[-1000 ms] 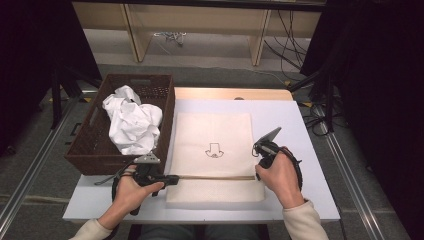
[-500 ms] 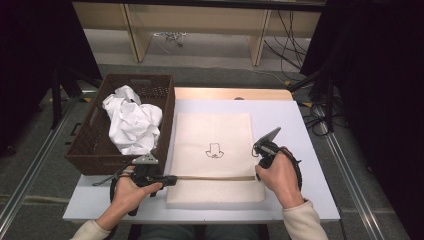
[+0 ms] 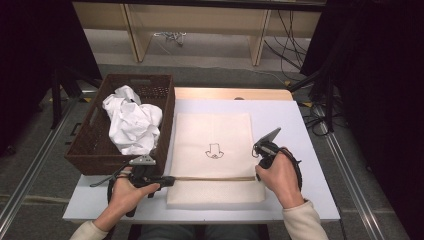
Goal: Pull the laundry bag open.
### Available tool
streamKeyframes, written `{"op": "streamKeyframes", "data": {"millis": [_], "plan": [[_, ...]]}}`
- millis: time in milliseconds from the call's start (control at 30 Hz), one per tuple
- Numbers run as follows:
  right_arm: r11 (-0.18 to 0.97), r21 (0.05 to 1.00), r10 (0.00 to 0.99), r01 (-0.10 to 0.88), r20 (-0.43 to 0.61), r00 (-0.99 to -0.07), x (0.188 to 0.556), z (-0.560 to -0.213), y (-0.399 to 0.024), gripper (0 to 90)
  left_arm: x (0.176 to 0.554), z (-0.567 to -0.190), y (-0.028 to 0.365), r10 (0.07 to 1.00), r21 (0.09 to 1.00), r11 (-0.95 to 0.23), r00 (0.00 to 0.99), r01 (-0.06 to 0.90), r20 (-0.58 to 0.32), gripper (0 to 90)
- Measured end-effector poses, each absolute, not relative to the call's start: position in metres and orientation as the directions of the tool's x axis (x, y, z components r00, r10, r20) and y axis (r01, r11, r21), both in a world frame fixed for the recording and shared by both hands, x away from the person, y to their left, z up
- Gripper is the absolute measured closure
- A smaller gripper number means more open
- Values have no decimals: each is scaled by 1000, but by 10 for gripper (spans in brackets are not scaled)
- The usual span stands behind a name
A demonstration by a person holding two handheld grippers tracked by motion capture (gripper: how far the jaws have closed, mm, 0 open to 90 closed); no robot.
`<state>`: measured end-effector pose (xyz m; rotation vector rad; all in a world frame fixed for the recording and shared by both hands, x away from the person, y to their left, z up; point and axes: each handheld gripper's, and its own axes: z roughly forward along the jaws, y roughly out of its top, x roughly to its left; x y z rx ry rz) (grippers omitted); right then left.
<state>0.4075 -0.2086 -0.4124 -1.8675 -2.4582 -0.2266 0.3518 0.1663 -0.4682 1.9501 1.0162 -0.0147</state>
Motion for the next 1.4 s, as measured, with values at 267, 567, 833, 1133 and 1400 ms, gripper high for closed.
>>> {"op": "streamKeyframes", "data": {"millis": [267, 567, 833, 1133, 1400], "plan": [[269, 91, 955, 959, 102, -278, 407, -411, -208, 847, 352, -468, 167, 643, 710, -256, 664, 656, -381, 868], [252, 88, 961, 964, 93, -260, 407, -411, -207, 847, 353, -468, 169, 647, 708, -260, 663, 656, -377, 869], [239, 92, 965, 967, 93, -247, 407, -412, -207, 847, 352, -469, 172, 652, 705, -261, 659, 659, -375, 868], [243, 94, 963, 965, 91, -252, 407, -412, -208, 847, 353, -472, 177, 661, 700, -251, 647, 668, -380, 868], [271, 94, 956, 958, 91, -280, 408, -413, -210, 847, 352, -475, 180, 667, 698, -240, 637, 675, -387, 869]]}}
